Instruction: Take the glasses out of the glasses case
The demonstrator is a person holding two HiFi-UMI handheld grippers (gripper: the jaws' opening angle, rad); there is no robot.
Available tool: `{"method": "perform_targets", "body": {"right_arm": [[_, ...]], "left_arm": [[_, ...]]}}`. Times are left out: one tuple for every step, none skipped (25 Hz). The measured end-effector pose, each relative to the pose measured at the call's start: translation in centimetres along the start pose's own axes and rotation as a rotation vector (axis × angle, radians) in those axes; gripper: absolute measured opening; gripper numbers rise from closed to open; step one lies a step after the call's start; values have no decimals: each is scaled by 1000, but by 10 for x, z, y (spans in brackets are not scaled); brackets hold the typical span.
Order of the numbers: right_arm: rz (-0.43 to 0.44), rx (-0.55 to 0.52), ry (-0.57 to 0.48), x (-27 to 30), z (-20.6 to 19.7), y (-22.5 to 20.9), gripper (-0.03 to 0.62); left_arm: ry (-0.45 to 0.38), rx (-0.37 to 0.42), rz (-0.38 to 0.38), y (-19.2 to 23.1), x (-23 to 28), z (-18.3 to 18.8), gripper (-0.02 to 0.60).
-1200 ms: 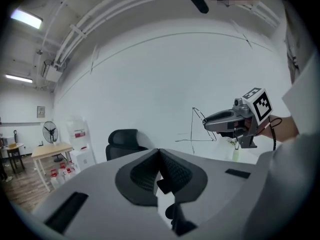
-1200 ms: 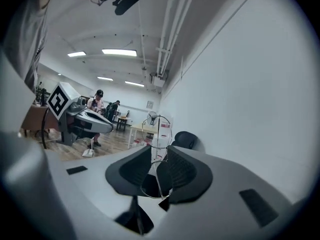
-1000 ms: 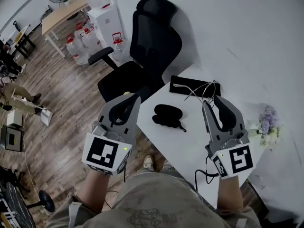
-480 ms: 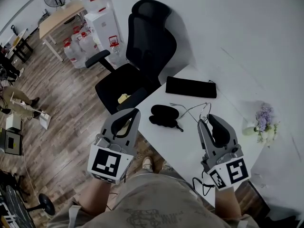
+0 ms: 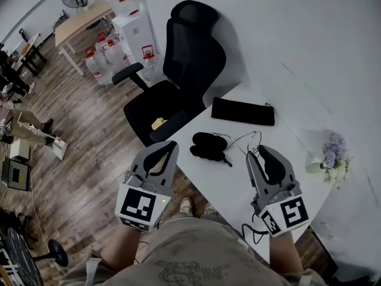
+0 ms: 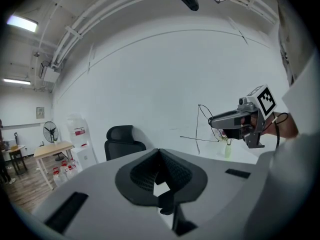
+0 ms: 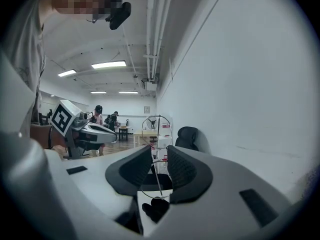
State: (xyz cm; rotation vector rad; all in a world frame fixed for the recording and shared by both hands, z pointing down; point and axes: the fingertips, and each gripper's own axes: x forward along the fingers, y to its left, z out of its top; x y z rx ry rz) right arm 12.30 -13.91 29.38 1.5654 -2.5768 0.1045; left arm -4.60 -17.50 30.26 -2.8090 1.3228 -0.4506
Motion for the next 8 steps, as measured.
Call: {"method": "perform_targets", "body": {"right_arm": [[5,-1,1,1,0,1,120],[10,-1,3,2,0,1,120],[14,-1,4,3,-1,2,120],[18,-2,6,4,-2,2,120],[21,-2,8,5,-3,2,120],[24,-3,11,6,-4,2,120],[25,-4,13,8,-5,2,120],[27,-5,16,9,-6,2,120]], "left_arm": [[-2,-5,2,0,0,1,15],[-4,-12,4,1,0,2,15],[-5,-11,6,1,0,2,15],[-3,-5,7,2,1,1,15],[-2,1,7,3,2,1,15],[-1,2,8,4,2,0,15],[1,2,8,5,3,0,15],[2,3,9,5,3,-1,15]]}}
